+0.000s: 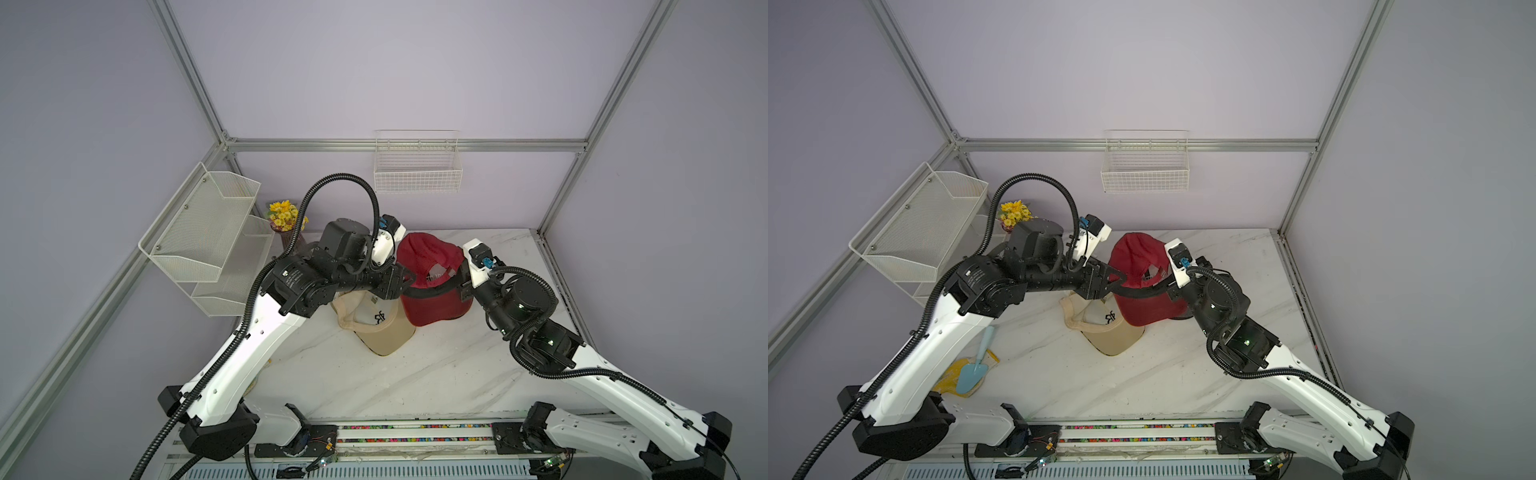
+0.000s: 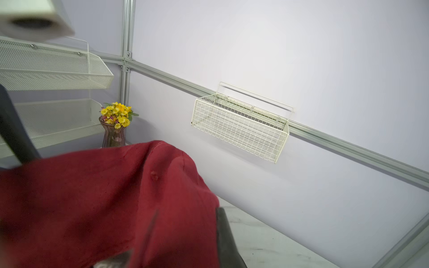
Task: Open the adjustable buckle of the baseball cap
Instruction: Pick up the baseball cap, then open the adjustable buckle on the baseball cap.
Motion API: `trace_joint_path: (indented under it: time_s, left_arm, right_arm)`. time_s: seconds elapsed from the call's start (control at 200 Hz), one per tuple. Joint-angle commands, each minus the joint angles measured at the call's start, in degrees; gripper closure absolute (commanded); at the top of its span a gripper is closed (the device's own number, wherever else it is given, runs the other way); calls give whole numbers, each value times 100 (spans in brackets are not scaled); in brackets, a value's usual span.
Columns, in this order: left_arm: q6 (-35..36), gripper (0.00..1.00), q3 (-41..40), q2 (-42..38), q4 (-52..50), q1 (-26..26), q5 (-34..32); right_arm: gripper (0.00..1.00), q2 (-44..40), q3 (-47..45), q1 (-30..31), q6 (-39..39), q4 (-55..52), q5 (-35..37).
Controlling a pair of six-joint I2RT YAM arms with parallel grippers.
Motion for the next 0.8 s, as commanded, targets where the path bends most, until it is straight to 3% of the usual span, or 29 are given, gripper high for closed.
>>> trace_joint_path:
  time_s: [0.0,0.135,0.43,0.795]
  left_arm:
    - [-25,0,39,-292,244,-9,-581]
    - [-129,0,499,-288,279,-9,-922]
    - [-535,1,1079,475,632,-126,107]
    - [-694,3,1629,1080,429,-280,166]
  right_arm:
    - [100,-50,-45,-12,272,301,-394]
    - [100,-24,-51,-6,352,241,-504]
    - [100,124,-156,-5,353,206,-559]
    - [100,515,18,1,385,186,-474]
